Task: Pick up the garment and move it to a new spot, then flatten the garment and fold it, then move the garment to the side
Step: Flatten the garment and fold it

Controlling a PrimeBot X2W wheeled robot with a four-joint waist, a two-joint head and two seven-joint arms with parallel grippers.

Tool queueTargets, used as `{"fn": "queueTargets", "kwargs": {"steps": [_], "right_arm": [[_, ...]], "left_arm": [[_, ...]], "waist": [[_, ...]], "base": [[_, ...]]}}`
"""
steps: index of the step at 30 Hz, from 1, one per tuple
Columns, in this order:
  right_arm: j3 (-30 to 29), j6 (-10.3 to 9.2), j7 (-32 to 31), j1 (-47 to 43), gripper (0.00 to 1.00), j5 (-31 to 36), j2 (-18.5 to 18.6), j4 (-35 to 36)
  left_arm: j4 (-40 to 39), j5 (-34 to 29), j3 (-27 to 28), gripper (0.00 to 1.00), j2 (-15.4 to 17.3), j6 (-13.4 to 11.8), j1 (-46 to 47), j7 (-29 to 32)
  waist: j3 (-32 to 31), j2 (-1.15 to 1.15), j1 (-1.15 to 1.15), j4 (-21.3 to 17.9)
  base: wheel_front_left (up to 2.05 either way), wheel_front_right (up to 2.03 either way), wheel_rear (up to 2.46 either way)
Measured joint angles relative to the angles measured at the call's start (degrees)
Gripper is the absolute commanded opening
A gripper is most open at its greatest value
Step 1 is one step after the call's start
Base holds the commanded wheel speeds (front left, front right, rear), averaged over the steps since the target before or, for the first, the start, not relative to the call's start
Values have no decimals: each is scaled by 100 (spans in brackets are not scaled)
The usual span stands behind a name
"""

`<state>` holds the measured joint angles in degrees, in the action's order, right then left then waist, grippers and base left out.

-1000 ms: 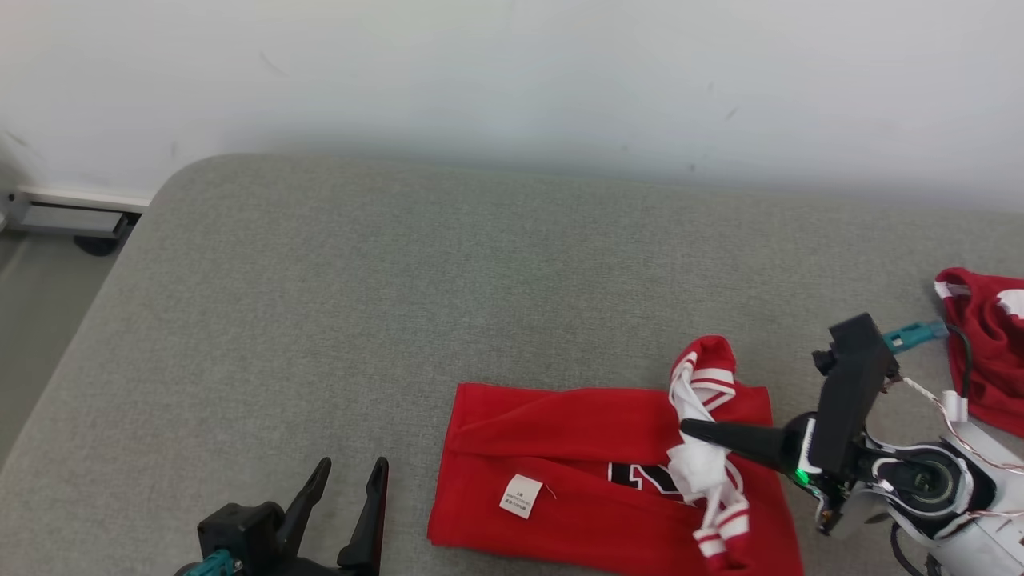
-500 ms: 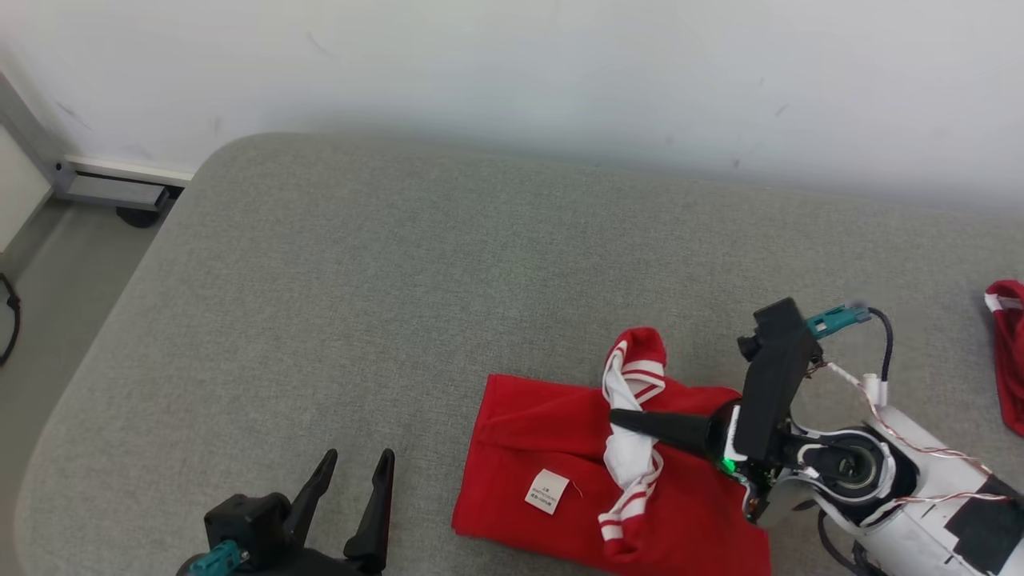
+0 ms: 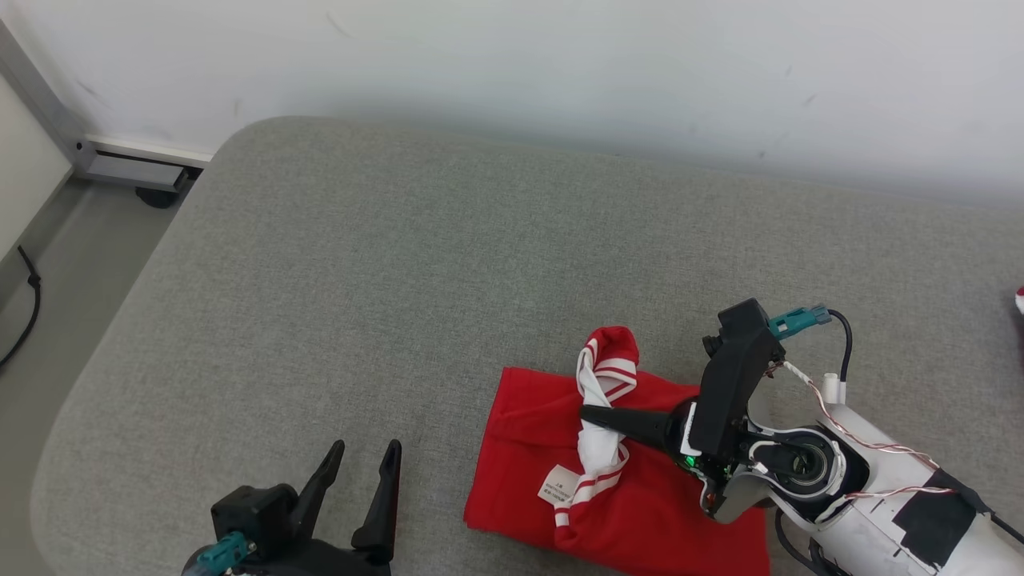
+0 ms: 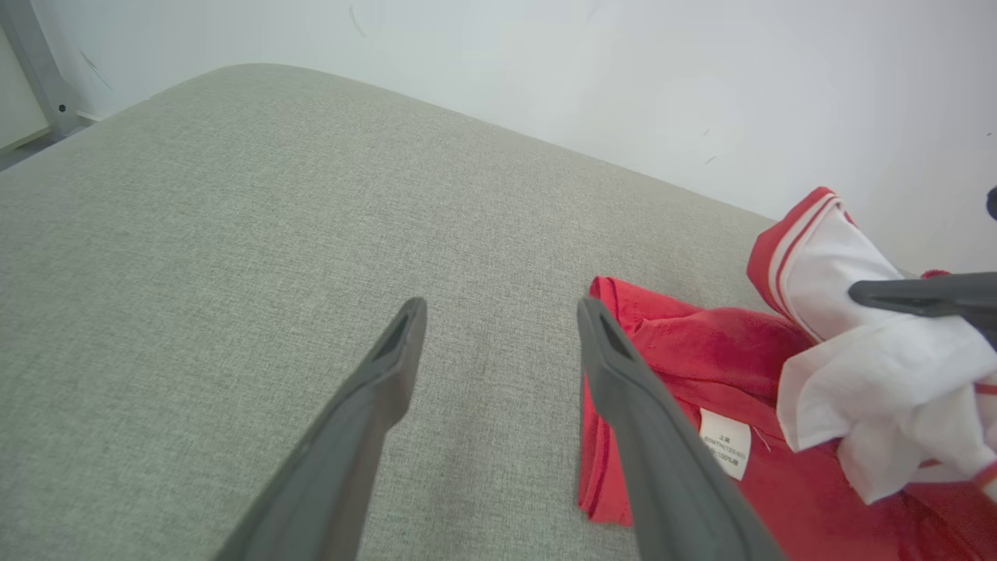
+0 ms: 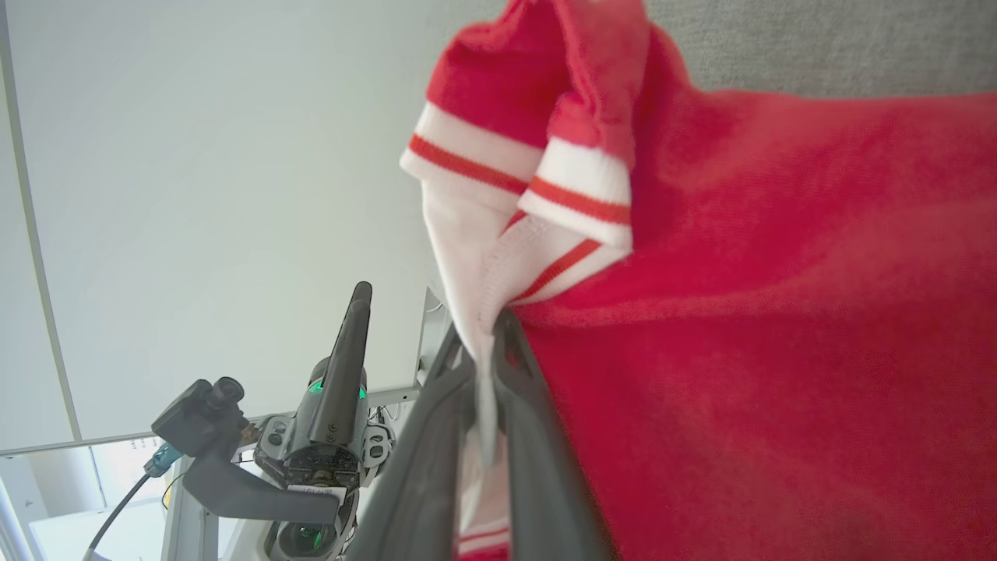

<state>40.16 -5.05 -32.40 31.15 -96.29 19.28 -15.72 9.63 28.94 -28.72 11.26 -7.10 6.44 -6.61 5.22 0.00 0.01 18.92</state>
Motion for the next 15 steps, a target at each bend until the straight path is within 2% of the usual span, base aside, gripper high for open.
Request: {"fn": "queueTargets", "kwargs": {"steps": [14,15], "right_arm": [[83,-9,213,118,0,125,-194,-490],[87,-8,214,118,38,143,-205,-526]], "left_arm": [[111,0,-96,100,-110,9,124,-8],[133,0,-97,100,-118,9,124,-8]], "waist": [[81,0,0,183],[81,0,0,194]], "base": [[0,0,0],[0,0,0]]}}
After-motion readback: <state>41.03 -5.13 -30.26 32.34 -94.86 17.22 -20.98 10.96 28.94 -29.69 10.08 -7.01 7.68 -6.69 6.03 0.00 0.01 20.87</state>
